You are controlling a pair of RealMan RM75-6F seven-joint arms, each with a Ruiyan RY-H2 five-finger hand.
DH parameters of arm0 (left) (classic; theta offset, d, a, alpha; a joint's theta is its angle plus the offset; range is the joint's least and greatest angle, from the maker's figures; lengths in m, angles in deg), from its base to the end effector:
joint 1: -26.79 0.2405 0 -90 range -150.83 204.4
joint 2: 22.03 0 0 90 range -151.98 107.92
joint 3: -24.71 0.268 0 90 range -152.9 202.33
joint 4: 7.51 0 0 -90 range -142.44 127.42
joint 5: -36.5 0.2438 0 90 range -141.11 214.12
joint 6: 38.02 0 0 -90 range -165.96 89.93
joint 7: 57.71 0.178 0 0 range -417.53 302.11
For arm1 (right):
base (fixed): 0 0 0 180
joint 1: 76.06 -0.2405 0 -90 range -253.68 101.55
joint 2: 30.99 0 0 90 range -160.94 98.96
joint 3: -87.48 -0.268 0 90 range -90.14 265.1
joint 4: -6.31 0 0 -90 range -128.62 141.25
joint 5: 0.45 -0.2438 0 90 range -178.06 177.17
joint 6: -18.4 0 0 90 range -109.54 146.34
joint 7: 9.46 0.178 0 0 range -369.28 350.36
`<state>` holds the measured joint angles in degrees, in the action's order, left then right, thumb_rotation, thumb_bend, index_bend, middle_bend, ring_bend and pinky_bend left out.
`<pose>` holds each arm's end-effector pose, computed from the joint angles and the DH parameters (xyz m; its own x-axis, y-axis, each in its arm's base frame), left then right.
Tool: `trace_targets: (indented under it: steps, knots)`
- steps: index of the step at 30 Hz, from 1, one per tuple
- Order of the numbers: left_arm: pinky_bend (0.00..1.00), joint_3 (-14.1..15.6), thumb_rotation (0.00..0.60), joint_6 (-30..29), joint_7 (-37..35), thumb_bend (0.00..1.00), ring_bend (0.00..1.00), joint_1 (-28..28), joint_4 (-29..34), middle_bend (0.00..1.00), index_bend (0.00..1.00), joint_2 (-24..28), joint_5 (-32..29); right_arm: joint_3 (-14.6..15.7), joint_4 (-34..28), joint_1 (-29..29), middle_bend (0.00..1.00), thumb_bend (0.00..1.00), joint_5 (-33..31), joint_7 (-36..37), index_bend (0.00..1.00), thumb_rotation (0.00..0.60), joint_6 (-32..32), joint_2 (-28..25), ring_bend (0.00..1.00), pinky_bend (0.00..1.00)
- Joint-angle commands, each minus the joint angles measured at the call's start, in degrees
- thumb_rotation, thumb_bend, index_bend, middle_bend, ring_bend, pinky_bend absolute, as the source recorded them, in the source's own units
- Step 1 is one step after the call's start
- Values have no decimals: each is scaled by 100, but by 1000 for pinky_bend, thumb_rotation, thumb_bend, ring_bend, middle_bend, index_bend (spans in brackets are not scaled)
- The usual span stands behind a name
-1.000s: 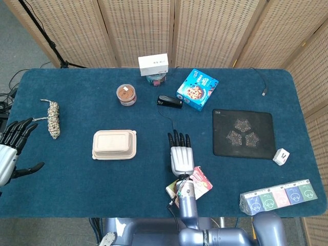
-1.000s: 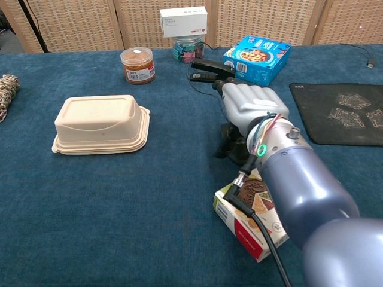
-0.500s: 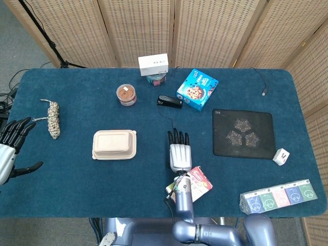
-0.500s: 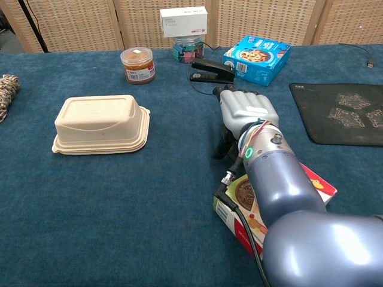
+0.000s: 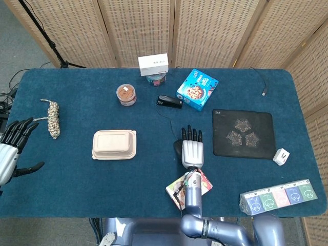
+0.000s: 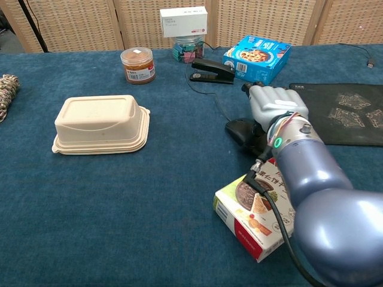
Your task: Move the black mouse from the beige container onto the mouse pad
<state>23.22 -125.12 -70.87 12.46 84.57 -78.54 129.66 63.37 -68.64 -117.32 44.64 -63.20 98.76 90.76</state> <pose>-0.2880 0.2635 0.1714 0.3151 -0.0427 0.9481 0.9065 -0.2821 -0.3140 -0.0922 -0.3579 -0.1378 0.4147 -0.1773 0.8925 -0.8954 0.0951 0.4350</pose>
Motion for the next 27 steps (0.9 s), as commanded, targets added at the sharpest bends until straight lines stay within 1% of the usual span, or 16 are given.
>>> trace_targets:
  steps: [1, 4, 7, 9, 11, 13, 19, 22, 27]
  knots:
    - [0, -3, 600, 20, 31, 126, 0, -1, 11, 0, 0, -7, 8, -28, -219, 109, 0, 0, -173, -181, 0, 600, 40, -189, 0, 0]
    - [0, -7, 600, 39, 69, 126, 0, 2, 32, 0, 0, -11, 20, -65, -429, 164, 0, 0, -366, -278, 0, 600, -47, -354, 0, 0]
    - [0, -16, 600, 54, 108, 126, 0, 5, 48, 0, 0, -20, 22, -69, -493, 186, 2, 0, -474, -260, 0, 600, -164, -462, 0, 1]
    - [0, -24, 600, 63, 126, 126, 0, 10, 52, 0, 0, -24, 17, -66, -492, 180, 35, 0, -519, -220, 9, 600, -245, -510, 2, 13]
    - [0, -33, 600, 66, 132, 126, 0, 14, 53, 0, 0, -25, 14, -50, -464, 174, 103, 0, -520, -141, 57, 600, -314, -533, 26, 37]
    - [0, -41, 600, 74, 124, 126, 0, 15, 51, 0, 0, -24, 10, -33, -414, 163, 184, 0, -511, -58, 138, 600, -376, -544, 91, 66]
    - [0, -73, 600, 94, 84, 126, 0, 17, 28, 0, 0, -19, -12, 18, -221, 129, 366, 0, -409, 247, 314, 600, -494, -518, 263, 122]
    - [0, -84, 600, 98, 74, 126, 0, 20, 21, 0, 0, -20, -15, 32, -125, 108, 434, 0, -342, 387, 382, 600, -516, -480, 331, 144]
    - [0, -97, 600, 107, 64, 126, 0, 26, 4, 0, 0, -21, -17, 71, 25, 82, 512, 13, -214, 565, 460, 600, -492, -407, 404, 191]
